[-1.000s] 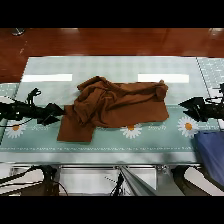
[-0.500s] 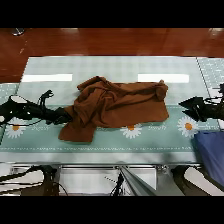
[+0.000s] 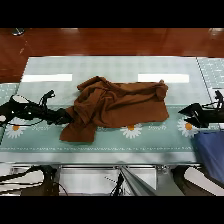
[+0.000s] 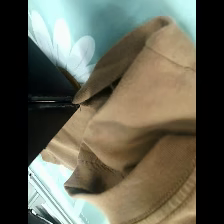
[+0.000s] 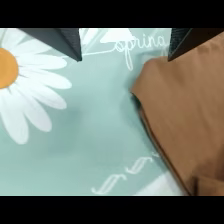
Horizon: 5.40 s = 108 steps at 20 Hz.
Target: Fold the shirts.
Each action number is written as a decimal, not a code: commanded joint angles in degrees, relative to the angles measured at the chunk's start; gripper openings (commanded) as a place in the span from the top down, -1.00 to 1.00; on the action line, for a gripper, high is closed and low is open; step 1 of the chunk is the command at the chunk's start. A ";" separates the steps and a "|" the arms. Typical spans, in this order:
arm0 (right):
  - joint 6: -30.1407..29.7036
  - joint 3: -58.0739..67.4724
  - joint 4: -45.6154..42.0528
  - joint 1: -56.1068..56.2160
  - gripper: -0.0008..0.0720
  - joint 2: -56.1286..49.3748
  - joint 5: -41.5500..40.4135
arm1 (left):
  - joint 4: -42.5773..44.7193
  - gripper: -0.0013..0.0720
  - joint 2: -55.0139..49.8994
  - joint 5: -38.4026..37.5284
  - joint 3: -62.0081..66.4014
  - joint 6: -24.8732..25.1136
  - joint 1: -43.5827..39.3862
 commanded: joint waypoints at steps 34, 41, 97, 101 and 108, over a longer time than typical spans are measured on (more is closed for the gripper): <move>14.12 80.13 -13.62 27.56 0.91 25.09 1.51 | -2.03 0.91 46.56 20.90 58.82 -8.13 6.29; 16.79 80.08 -17.20 26.36 0.91 33.97 12.94 | 14.93 0.91 58.99 21.94 58.77 -8.15 6.29; -0.48 -9.35 7.17 3.61 -0.74 18.86 -13.03 | -5.38 -0.75 12.66 5.20 -15.15 -3.32 2.38; 6.36 -9.38 -7.63 -6.69 -0.74 17.70 -13.66 | -5.35 0.91 12.66 5.73 -15.02 -3.32 2.10; 6.49 -11.45 -7.37 -8.92 -0.74 8.94 -2.75 | -5.38 0.91 12.66 6.21 -14.99 -3.32 1.99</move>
